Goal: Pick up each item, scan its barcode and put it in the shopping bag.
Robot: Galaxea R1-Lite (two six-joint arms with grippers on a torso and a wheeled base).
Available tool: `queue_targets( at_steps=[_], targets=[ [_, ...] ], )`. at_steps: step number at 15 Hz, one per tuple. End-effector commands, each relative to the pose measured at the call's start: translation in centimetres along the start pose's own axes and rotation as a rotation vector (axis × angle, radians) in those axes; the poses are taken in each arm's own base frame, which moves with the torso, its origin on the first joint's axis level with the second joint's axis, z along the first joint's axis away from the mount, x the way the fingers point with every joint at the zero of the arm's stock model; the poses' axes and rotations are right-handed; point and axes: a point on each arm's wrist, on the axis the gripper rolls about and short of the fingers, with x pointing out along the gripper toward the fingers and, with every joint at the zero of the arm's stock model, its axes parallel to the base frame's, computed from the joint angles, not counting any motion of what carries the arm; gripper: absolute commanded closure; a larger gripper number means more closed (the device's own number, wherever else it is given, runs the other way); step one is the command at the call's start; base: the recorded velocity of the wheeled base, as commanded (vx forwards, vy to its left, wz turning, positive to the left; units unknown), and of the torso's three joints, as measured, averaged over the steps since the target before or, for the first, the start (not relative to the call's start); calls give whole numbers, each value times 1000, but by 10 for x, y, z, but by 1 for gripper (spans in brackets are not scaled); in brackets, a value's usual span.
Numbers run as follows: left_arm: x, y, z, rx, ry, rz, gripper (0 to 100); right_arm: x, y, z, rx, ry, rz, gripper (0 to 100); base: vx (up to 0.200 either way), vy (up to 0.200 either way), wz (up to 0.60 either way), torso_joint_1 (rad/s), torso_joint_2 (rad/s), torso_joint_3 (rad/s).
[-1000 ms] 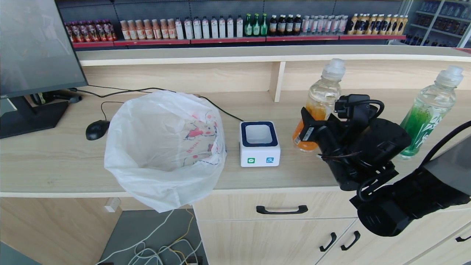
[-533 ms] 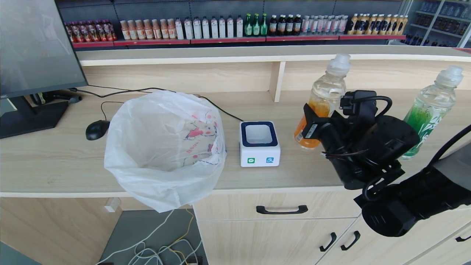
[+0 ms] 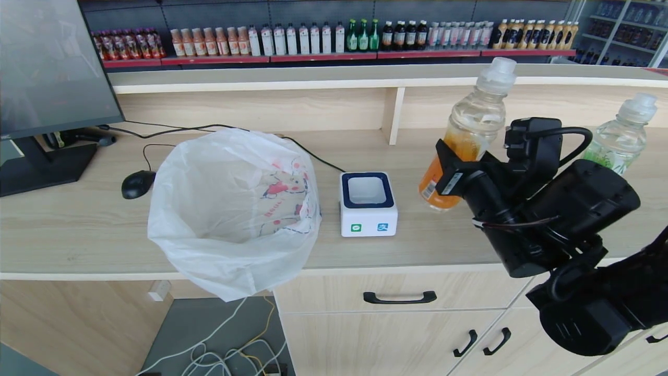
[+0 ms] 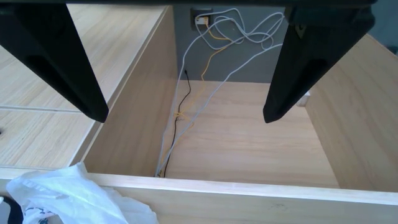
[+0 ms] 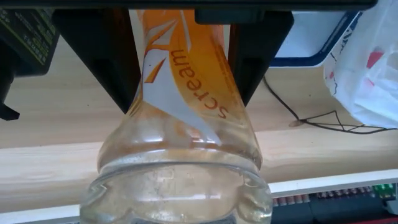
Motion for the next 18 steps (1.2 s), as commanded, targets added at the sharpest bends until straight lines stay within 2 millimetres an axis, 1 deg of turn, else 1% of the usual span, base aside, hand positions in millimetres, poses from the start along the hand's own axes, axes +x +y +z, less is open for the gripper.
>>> queue_targets(
  at_steps=[1,2,6,7,8,9,10,11,12,13,14,16,17,18],
  targets=[
    [0,0,0,0,-1,0,0,-17,15,17,31,-17,62,100,0,0,0,0,0,0],
    [0,0,0,0,-1,0,0,-27,27,20,47,-9,109,100,0,0,0,0,0,0],
    [0,0,0,0,1,2,0,-57,51,32,81,3,229,100,0,0,0,0,0,0],
    [0,0,0,0,-1,0,0,-63,55,34,89,6,250,100,0,0,0,0,0,0],
    [0,0,0,0,-1,0,0,-76,60,35,100,23,292,100,0,0,0,0,0,0],
    [0,0,0,0,-1,0,0,-84,65,38,116,28,331,100,0,0,0,0,0,0],
    [0,0,0,0,-1,2,0,-89,67,40,129,29,359,100,0,0,0,0,0,0],
    [0,0,0,0,1,0,0,-103,68,42,147,42,433,100,0,0,0,0,0,0],
    [0,0,0,0,-1,0,0,-111,68,46,163,36,487,100,0,0,0,0,0,0],
    [0,0,0,0,-1,2,0,-114,69,47,188,39,517,100,0,0,0,0,0,0],
    [0,0,0,0,-1,0,0,-119,73,47,272,67,544,100,0,0,0,0,0,0],
    [0,0,0,0,-1,2,0,-120,72,49,361,89,550,100,0,0,0,0,0,0],
    [0,0,0,0,-1,2,0,-119,73,53,428,90,549,100,0,0,0,0,0,0],
    [0,0,0,0,-1,2,0,-119,75,62,532,84,555,100,0,0,0,0,0,0]
  ],
)
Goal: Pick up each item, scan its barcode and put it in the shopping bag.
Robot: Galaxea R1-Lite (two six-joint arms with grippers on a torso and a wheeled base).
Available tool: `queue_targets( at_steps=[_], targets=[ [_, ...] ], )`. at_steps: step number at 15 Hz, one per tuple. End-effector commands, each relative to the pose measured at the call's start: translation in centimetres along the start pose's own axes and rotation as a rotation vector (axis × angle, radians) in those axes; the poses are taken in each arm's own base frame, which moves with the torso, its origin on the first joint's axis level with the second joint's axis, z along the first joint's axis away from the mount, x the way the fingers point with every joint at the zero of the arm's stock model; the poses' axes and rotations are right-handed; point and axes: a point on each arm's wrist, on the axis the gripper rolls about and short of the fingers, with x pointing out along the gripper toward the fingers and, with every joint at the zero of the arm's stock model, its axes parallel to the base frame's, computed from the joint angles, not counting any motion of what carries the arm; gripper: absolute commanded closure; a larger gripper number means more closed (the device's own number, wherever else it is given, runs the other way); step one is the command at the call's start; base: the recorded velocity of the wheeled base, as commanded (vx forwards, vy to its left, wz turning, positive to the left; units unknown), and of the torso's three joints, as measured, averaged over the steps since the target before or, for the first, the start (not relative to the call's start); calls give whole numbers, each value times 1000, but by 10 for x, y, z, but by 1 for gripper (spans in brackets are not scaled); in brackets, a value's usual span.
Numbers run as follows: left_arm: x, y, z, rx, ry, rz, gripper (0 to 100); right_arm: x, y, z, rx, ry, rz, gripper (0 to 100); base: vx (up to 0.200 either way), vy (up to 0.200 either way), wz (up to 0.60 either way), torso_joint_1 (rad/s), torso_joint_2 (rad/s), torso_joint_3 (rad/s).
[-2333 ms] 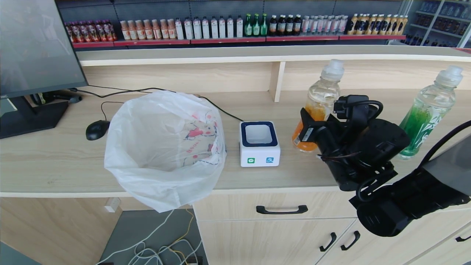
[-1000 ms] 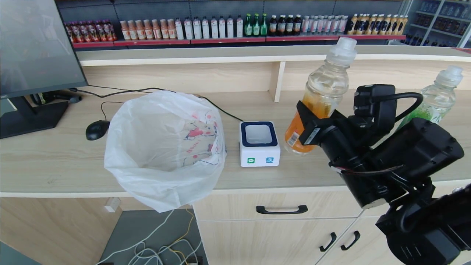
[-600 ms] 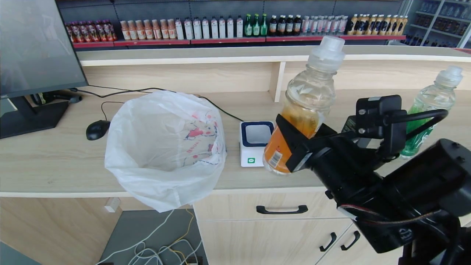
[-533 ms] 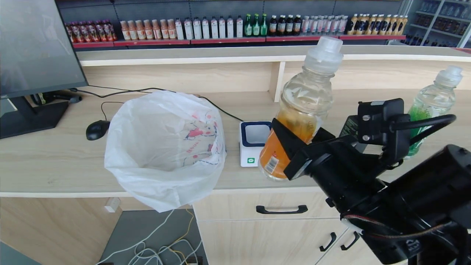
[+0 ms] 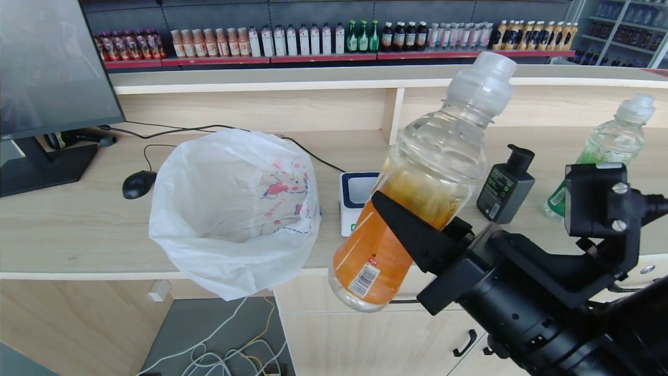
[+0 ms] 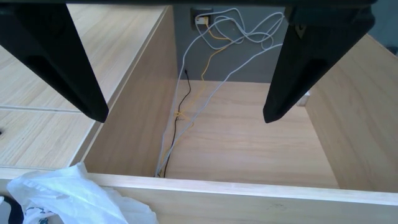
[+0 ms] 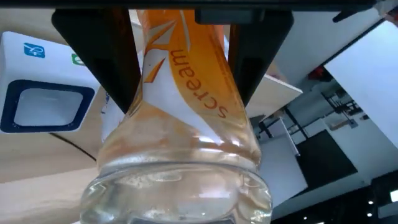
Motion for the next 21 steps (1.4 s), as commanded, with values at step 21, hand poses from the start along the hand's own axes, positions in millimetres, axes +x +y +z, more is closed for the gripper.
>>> queue_targets(
  at_steps=[21],
  targets=[
    [0,0,0,0,0,0,0,4,37,24,487,-19,202,100,0,0,0,0,0,0]
  ],
)
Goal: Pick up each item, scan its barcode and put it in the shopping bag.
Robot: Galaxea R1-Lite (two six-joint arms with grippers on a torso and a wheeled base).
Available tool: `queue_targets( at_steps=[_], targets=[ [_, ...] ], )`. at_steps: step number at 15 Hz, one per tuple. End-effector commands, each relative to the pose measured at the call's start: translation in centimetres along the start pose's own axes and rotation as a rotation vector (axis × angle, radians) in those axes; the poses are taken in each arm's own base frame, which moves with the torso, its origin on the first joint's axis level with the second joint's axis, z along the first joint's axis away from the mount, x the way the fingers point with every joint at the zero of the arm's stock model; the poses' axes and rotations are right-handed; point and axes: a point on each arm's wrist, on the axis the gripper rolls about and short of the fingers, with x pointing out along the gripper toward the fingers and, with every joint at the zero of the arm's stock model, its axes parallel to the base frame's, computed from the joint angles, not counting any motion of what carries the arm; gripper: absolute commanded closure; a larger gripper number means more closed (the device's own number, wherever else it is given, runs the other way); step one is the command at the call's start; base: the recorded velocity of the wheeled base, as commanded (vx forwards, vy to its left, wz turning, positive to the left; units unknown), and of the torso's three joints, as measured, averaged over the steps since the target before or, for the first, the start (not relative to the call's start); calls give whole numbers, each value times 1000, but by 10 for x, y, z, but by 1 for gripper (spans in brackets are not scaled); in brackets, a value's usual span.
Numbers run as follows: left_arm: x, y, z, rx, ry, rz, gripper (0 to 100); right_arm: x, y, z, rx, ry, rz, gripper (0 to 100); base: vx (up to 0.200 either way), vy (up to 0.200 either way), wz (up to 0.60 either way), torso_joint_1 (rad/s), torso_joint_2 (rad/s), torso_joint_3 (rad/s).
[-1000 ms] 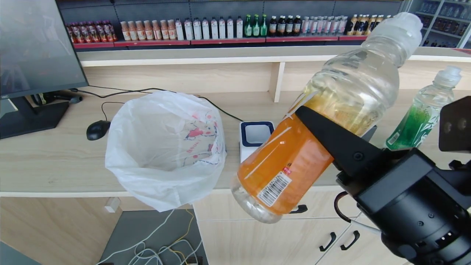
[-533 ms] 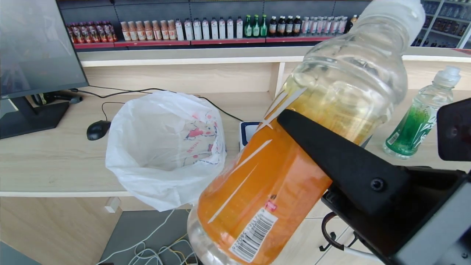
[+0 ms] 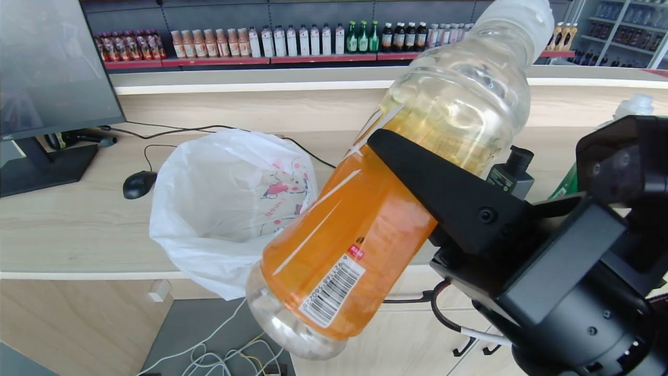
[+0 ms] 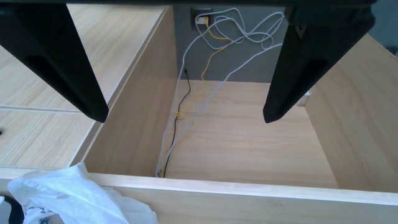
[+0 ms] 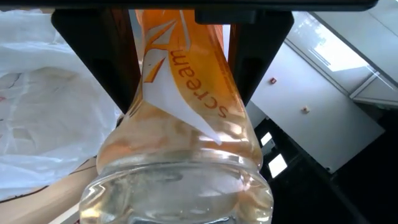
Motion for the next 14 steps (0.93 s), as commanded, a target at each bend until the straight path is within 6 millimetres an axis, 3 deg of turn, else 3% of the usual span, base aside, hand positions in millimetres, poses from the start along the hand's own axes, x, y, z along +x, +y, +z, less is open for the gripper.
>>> queue_targets(
  at_steps=[1,14],
  targets=[
    [0,0,0,0,-1,-1,0,0,-6,2,-11,-4,-17,100,0,0,0,0,0,0],
    [0,0,0,0,-1,1,0,-1,-5,3,-54,-5,-12,100,0,0,0,0,0,0]
  ],
)
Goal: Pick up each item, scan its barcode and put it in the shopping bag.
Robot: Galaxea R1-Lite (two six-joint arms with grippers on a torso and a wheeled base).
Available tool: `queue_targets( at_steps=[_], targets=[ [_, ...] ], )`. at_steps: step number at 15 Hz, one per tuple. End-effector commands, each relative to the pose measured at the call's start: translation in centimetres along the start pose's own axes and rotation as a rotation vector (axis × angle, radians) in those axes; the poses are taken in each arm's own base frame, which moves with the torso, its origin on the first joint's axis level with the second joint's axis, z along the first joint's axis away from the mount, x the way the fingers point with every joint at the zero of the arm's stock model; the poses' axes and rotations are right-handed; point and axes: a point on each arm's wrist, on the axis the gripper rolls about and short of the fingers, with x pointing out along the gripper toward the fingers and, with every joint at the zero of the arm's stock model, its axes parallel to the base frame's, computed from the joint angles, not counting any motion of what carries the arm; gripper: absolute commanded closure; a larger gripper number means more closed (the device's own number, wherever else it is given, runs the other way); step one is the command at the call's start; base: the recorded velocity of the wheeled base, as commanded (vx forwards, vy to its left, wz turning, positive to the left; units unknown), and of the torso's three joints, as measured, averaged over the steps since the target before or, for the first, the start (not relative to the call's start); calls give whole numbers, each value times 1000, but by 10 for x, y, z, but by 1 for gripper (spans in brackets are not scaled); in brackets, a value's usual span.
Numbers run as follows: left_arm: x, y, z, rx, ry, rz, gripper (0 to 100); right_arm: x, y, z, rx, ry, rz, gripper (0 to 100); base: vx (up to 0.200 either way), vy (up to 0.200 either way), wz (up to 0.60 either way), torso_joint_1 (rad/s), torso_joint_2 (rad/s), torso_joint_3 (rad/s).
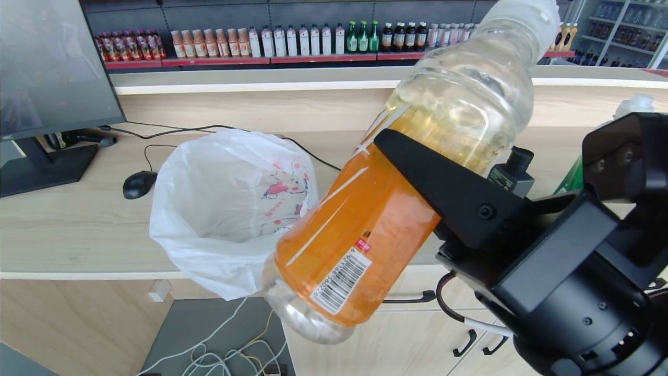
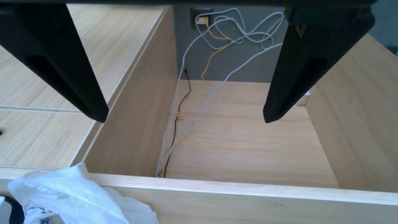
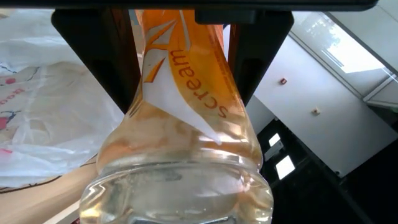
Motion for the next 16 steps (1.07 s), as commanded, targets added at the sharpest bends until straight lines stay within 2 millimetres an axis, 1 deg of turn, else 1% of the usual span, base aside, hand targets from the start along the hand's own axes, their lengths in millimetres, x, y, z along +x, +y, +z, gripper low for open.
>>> queue_targets(
  at_steps=[1,3,5,6,7,9,11,13,15,16],
  targets=[
    [0,0,0,0,1,0,0,0,-1,-1,-18,3,-4,100,0,0,0,0,0,0],
    [0,0,0,0,1,0,0,-3,-5,-5,-84,23,-23,100,0,0,0,0,0,0],
    [0,0,0,0,0,0,0,-8,-13,-9,-169,48,-55,100,0,0,0,0,0,0],
    [0,0,0,0,0,1,0,-7,-17,-9,-218,55,-72,100,0,0,0,0,0,0],
    [0,0,0,0,0,0,0,-6,-26,-4,-287,57,-115,100,0,0,0,0,0,0],
    [0,0,0,0,0,0,0,-5,-36,15,-403,13,-165,100,0,0,0,0,0,0],
    [0,0,0,0,0,0,0,-14,-31,31,-502,26,-194,100,0,0,0,0,0,0],
    [0,0,0,0,1,0,0,-29,-26,39,-601,77,-234,100,0,0,0,0,0,0],
    [0,0,0,0,0,0,0,-31,-30,47,-672,56,-318,100,0,0,0,0,0,0],
    [0,0,0,0,0,0,0,-34,-38,52,-700,46,-360,100,0,0,0,0,0,0]
  ],
)
